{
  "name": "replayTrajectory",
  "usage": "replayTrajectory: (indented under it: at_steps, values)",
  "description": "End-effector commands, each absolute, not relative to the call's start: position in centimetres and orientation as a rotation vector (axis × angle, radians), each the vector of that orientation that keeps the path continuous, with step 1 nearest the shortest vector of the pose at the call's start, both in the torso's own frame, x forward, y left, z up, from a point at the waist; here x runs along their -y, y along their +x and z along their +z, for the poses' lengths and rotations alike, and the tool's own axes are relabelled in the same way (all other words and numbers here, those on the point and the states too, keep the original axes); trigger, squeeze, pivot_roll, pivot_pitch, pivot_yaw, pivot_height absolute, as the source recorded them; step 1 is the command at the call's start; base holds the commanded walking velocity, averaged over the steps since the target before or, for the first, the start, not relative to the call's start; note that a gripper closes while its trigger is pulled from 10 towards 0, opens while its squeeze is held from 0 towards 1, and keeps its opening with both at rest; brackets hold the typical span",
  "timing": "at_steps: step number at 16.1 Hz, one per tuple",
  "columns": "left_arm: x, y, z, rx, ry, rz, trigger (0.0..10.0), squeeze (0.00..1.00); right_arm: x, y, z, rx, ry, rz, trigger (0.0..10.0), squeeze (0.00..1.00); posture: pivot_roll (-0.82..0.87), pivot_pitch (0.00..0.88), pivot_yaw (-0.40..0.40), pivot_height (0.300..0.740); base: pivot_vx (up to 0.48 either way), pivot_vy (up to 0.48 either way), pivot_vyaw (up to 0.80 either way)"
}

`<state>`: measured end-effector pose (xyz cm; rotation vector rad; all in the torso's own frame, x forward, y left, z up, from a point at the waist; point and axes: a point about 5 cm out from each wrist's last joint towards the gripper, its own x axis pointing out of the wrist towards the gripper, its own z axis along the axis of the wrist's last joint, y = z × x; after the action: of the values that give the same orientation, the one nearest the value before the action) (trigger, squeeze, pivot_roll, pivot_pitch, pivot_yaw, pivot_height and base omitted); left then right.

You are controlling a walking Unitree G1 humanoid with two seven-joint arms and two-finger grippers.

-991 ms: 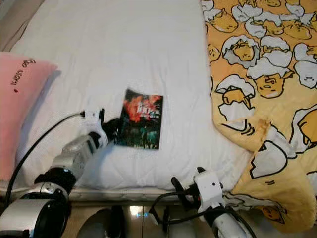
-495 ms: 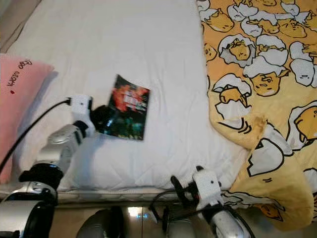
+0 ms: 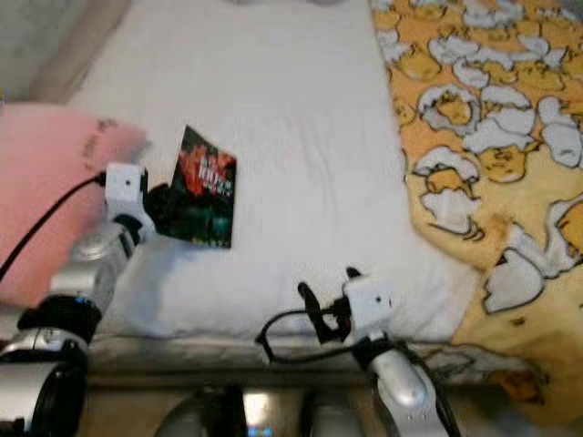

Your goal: Clean up the room

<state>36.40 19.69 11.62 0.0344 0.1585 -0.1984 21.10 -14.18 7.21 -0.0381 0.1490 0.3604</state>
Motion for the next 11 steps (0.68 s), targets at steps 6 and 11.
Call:
replayTrajectory:
  at_steps: [6, 11]
  values:
    - [-17.6, 37.9, 12.5, -0.189, 0.125, -0.231, 10.0, 0.0, 14.2, 21.1, 6.4, -0.175, -0.038, 0.353, 10.0, 0.0, -0.23, 0.104, 0.042, 0.74, 0.0, 0.281, 0.0]
    - [-13.9, 38.1, 11.4, -0.239, 0.081, -0.291, 10.0, 0.0, 13.9, 20.9, 5.9, -0.197, -0.038, 0.372, 10.0, 0.0, -0.22, 0.126, 0.034, 0.74, 0.0, 0.0, 0.0]
